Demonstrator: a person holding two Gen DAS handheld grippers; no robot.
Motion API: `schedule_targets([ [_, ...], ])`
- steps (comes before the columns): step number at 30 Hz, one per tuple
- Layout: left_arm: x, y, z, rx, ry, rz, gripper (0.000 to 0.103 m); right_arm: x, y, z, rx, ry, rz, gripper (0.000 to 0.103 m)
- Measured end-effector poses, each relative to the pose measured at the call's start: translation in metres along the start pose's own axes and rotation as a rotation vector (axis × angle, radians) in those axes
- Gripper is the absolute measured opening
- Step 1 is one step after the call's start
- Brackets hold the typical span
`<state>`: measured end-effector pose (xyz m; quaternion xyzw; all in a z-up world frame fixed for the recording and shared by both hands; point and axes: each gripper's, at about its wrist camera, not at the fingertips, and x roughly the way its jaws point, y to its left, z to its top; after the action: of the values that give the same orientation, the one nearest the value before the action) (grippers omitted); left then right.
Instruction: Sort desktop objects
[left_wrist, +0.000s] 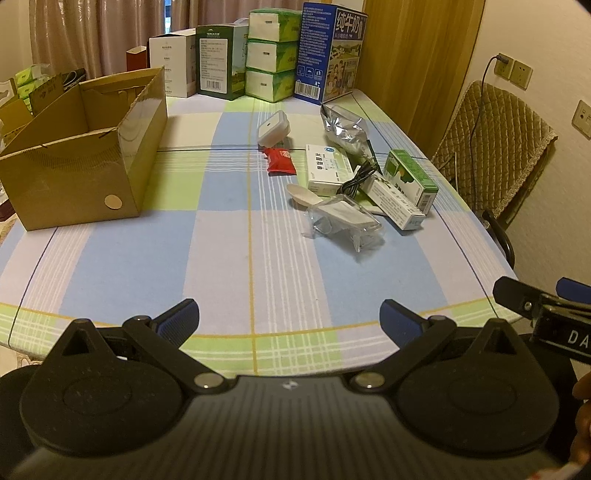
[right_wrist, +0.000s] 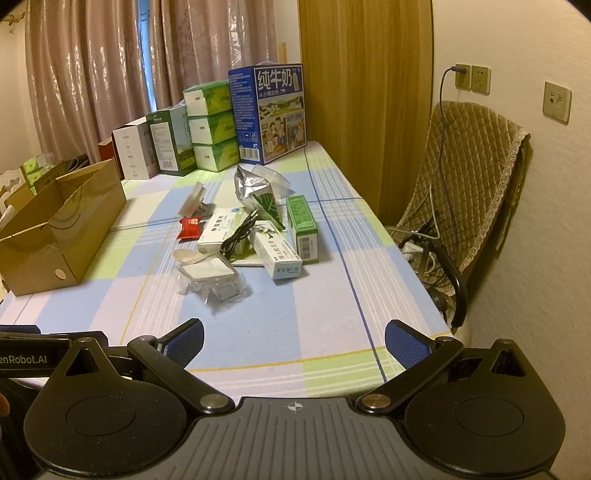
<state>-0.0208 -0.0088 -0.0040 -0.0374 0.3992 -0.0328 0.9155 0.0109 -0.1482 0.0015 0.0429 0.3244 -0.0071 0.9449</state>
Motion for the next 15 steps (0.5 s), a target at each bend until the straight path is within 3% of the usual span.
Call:
schedule_targets([
  [15,0.0008,0.0008,0.0015,-0.007,0.010,-0.007,0.102,0.0033,0.0008,-0.0019,-0.008,0.008,-0.003,0.101],
])
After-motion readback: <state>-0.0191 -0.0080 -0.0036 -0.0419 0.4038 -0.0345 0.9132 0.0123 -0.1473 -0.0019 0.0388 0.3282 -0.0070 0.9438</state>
